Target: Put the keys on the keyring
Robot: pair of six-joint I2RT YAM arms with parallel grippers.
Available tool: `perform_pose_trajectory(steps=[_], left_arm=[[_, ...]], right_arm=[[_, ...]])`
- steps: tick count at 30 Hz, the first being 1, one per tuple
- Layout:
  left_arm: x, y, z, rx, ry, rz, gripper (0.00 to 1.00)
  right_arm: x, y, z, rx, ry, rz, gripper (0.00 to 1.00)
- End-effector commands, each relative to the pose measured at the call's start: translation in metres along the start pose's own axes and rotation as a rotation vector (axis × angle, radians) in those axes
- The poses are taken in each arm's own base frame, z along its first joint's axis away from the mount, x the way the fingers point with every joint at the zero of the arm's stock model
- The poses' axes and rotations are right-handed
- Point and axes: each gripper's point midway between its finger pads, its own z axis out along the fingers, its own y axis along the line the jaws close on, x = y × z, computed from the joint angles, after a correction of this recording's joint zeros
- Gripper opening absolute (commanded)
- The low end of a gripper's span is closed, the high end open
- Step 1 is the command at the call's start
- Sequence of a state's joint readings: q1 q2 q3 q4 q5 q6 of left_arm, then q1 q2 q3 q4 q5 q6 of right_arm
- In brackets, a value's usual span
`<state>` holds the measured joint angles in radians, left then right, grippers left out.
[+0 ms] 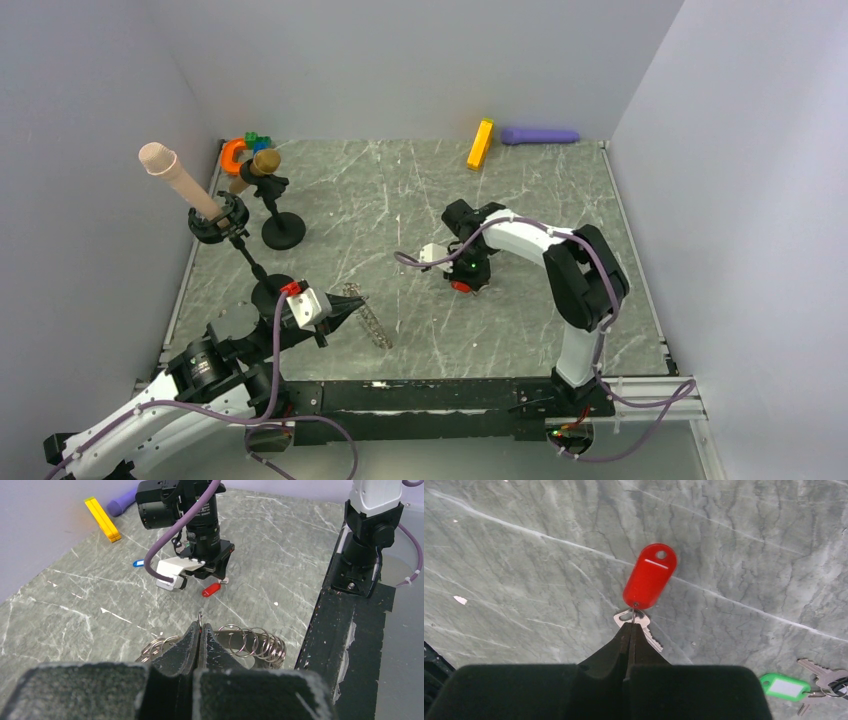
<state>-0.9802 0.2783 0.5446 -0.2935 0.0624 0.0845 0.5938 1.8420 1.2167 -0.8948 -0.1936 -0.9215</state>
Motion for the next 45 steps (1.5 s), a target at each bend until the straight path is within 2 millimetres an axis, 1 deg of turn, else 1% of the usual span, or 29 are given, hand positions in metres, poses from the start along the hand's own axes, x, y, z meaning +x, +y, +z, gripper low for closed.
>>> perform_pose_trajectory(steps=[1, 6, 10, 15, 20, 30, 36, 40, 45], left_arm=[[-0.025, 0.003, 0.0, -0.014, -0.088, -0.008, 0.0], [-0.024, 0.003, -0.001, -0.014, -0.088, -0.013, 0.0], [-0.023, 0.003, -0.002, -0.015, -0.087, -0.015, 0.0], [-0.023, 0.003, -0.002, -0.017, -0.09, -0.018, 0.0], [-0.023, 0.003, -0.002, -0.017, -0.088, -0.019, 0.0], [-0.024, 0.003, -0.002, -0.016, -0.09, -0.02, 0.0], [-0.026, 0.003, -0.002, -0.013, -0.091, -0.019, 0.0], [-0.026, 0.002, -0.002, -0.011, -0.091, -0.019, 0.0], [-0.027, 0.002, -0.002, -0.011, -0.094, -0.02, 0.0]], right_arm=[[0.009, -0.001, 0.002, -0.017, 0.094, 0.032, 0.0], [0.006, -0.004, 0.001, -0.015, 0.102, 0.037, 0.0], [0.005, -0.002, 0.003, -0.028, 0.098, 0.039, 0.0], [0.0, -0.001, 0.0, -0.024, 0.068, 0.036, 0.0], [-0.002, 0.001, 0.0, -0.028, 0.049, 0.039, 0.05], [-0.003, 0.004, 0.0, -0.025, 0.017, 0.052, 0.2], [-0.006, 0.001, -0.008, -0.008, -0.015, 0.064, 0.27], [-0.005, -0.004, -0.014, 0.003, -0.041, 0.084, 0.3], [-0.006, -0.005, -0.023, 0.005, -0.096, 0.099, 0.33]])
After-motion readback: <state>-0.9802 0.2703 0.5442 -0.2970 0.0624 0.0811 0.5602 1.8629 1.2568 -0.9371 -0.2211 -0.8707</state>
